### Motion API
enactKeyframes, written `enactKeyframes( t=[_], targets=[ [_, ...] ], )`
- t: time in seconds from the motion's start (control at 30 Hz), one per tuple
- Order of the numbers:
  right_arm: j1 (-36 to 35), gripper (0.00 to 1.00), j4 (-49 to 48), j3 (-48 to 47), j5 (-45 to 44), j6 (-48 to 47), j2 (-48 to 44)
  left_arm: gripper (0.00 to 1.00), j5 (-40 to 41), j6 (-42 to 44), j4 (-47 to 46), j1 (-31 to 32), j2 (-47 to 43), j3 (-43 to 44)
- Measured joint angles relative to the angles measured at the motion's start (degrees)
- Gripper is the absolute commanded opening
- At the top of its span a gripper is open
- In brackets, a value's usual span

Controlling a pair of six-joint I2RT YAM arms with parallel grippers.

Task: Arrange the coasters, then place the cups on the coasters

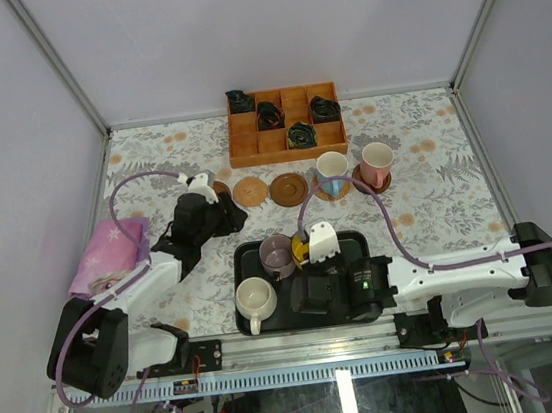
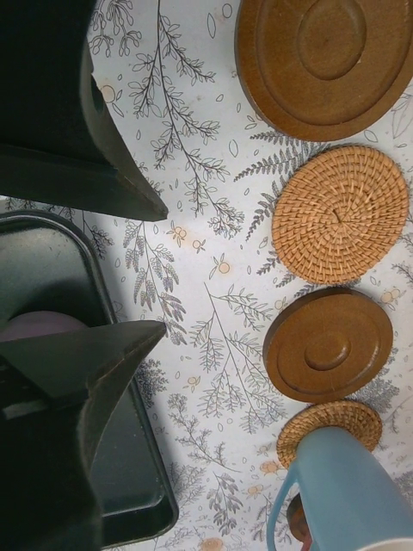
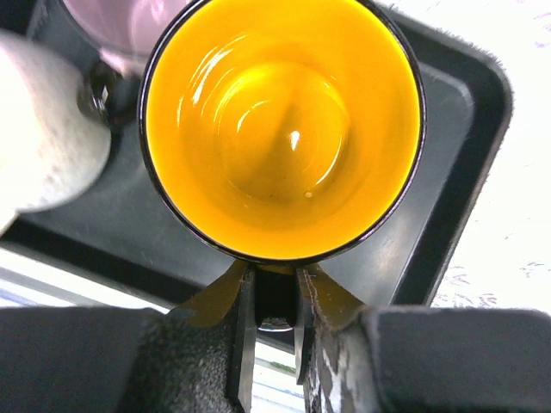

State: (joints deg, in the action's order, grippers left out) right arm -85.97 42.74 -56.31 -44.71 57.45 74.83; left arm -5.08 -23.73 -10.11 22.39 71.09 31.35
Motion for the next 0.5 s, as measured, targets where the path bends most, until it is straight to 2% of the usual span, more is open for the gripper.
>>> enactKeyframes(
  t=[0.13,0.23,0.5],
  targets=[
    [2.05,0.0,1.66,-7.08,-6.03,-0.66,2.08,0.5,0.63,0.0,0.68,0.0,-1.75,0.0],
    [7.04,0.0,-1.99,-10.54,-7.96,-4.63,3.72,0.5,1.7,0.0,1.4,0.0,-3.08,0.0],
    [22.18,0.0,-13.62,-12.63,-4.5,-16.7,7.91,0.5,3.87,0.33,4.79,0.0,-4.37,0.81]
  ],
)
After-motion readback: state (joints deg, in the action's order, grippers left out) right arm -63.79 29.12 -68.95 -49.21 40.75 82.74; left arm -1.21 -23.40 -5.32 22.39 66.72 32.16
